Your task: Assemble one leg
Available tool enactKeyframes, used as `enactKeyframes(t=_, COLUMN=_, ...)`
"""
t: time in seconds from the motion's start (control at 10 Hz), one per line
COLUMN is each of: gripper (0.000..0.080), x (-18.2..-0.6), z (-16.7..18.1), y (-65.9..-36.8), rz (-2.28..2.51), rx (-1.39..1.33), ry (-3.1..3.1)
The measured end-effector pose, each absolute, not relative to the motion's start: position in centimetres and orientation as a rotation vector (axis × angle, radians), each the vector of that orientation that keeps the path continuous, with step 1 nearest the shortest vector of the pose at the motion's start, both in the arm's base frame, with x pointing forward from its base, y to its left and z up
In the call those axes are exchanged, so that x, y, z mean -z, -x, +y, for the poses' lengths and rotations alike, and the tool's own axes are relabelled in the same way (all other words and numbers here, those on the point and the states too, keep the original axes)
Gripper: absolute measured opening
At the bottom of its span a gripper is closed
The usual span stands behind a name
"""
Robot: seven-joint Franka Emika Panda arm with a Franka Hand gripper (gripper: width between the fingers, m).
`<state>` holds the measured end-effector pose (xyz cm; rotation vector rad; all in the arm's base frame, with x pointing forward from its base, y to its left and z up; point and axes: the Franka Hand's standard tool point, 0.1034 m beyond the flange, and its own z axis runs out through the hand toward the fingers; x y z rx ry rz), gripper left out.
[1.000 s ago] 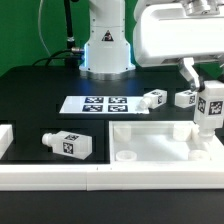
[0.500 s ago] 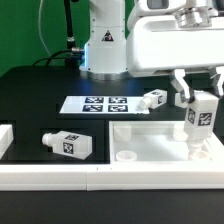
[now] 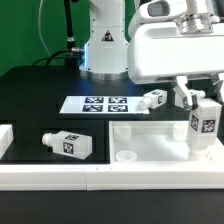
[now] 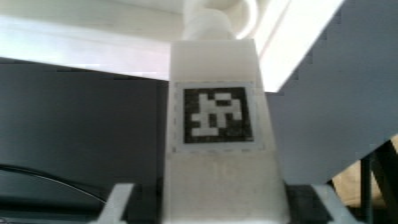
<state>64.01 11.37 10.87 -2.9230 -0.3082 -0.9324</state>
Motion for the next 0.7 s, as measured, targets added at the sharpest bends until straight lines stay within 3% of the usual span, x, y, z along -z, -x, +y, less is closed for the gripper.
enactKeyframes(t=0.7, gripper=0.0285, x=-11.13, z=11.49, y=-63.67, rz=-0.318, rx=0.945, ry=2.919)
